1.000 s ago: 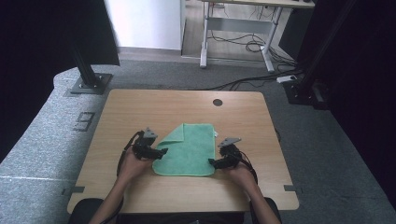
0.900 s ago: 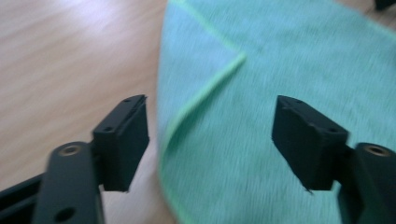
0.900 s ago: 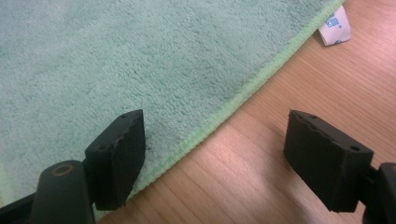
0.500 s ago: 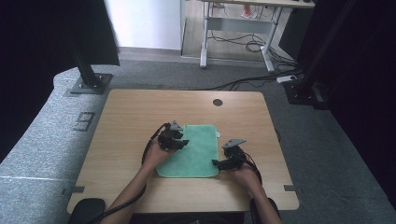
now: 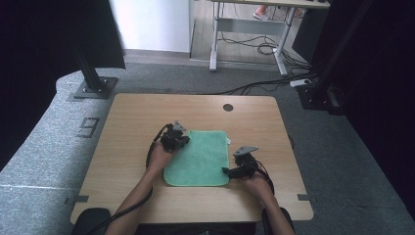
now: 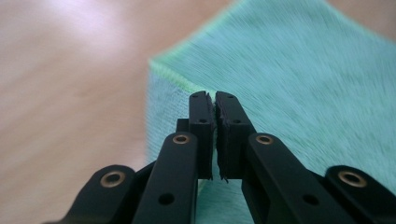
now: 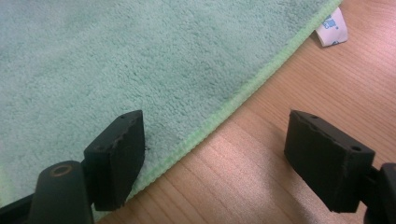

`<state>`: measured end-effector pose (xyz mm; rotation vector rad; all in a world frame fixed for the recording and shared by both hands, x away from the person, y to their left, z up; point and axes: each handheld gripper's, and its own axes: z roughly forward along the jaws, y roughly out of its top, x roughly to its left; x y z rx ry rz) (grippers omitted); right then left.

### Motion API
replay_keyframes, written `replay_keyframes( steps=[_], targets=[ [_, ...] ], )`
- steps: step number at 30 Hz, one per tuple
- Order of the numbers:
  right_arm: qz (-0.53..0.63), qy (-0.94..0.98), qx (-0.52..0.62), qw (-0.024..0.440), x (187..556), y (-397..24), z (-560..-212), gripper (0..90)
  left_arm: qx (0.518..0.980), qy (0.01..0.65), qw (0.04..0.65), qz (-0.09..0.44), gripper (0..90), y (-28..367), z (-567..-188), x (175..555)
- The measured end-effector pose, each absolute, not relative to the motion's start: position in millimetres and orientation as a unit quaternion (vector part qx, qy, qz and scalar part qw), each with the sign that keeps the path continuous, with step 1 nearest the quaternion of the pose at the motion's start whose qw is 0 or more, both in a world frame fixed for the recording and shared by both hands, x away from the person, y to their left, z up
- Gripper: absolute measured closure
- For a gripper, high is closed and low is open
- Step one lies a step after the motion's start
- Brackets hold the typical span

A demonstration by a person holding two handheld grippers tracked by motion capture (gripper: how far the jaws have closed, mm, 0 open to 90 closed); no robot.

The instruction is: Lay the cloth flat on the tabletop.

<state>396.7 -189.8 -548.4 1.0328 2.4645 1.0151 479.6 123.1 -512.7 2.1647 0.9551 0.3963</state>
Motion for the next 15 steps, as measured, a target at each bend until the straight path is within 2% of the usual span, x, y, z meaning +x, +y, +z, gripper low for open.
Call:
replay_keyframes(
  steps=[4, 8, 9, 10, 11, 15],
  targets=[
    [0.352, 0.853, 0.358, 0.141, 396.7, -189.9, -548.5, 20.3, 0.827, 0.394, 0.363, 0.169, 82.5, 141.3, -501.2, 488.5],
    [0.352, 0.853, 0.358, 0.141, 396.6, -189.9, -548.5, 20.3, 0.826, 0.412, 0.337, 0.188, 77.3, 153.7, -504.3, 494.5],
    [0.352, 0.853, 0.358, 0.141, 396.6, -189.9, -548.6, 20.3, 0.825, 0.417, 0.33, 0.193, 73.9, 155.5, -506.4, 495.6],
    [0.352, 0.853, 0.357, 0.141, 396.6, -190.0, -548.6, 20.2, 0.824, 0.425, 0.316, 0.203, 66.0, 159.1, -510.2, 497.7],
    [0.352, 0.853, 0.357, 0.141, 396.6, -190.0, -548.6, 20.2, 0.821, 0.433, 0.309, 0.208, 66.0, 161.4, -512.7, 498.9],
    [0.353, 0.853, 0.358, 0.142, 396.5, -189.8, -548.7, 20.1, 0.816, 0.448, 0.303, 0.206, 50.4, 170.9, -522.4, 502.5]
  ],
)
